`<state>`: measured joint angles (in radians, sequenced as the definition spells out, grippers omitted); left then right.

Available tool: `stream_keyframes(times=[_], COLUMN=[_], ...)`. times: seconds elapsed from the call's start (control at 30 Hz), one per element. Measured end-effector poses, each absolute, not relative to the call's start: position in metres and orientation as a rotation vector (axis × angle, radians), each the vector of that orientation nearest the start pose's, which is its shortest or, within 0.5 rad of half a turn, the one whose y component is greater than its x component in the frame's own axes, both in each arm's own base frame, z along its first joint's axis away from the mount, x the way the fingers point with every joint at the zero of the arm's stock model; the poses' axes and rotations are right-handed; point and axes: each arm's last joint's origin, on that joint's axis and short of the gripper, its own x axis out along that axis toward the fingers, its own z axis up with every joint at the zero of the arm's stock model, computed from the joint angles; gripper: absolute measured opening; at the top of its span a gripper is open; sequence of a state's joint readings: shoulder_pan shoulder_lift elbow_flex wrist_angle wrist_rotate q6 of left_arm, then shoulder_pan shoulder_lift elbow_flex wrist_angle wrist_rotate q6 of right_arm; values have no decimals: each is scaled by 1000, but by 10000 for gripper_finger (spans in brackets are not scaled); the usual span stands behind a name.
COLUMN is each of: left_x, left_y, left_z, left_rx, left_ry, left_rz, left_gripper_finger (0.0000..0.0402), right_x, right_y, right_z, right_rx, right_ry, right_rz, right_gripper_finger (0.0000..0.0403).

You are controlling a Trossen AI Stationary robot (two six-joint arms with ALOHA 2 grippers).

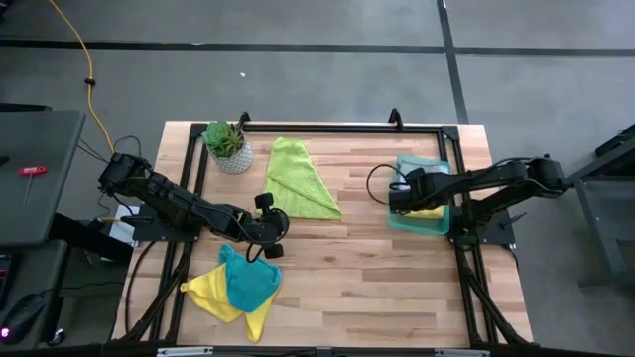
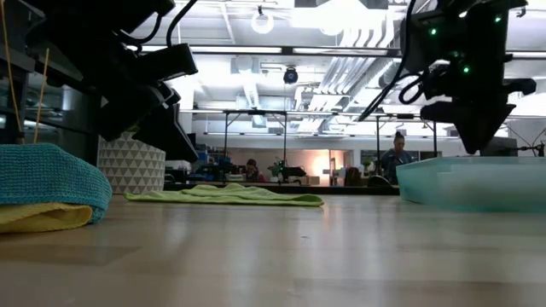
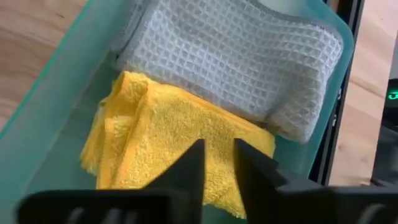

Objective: Fold microfiber towels
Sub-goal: Move the blue microfiber cloth to the center of the table

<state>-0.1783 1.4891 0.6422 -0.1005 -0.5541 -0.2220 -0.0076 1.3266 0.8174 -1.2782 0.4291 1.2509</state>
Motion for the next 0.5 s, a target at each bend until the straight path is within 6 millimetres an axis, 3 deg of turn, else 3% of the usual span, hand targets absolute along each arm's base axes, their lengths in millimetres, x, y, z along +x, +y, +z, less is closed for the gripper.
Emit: stream_keyframes(times=[0.13,0.27,0.37,0.5], left_x=[258,258,257,251], left_y=[-31,-31,-32,-37], left_z=[148,148,150,160], left_rx=[133,146,170,150], left_ry=[844,841,846,852], left_rz=[432,442,428,344], left_gripper_finger=[0,0,0,0], right_x=[188,196,201,200], right_y=[-13,-15,-15,-5], right_z=[191,183,185,205], right_rx=[516,491,434,327], right_ry=[1305,1336,1241,1013], right_rz=[-1249,-1200,-1170,-1119], right_gripper_finger=[9,20,16,3])
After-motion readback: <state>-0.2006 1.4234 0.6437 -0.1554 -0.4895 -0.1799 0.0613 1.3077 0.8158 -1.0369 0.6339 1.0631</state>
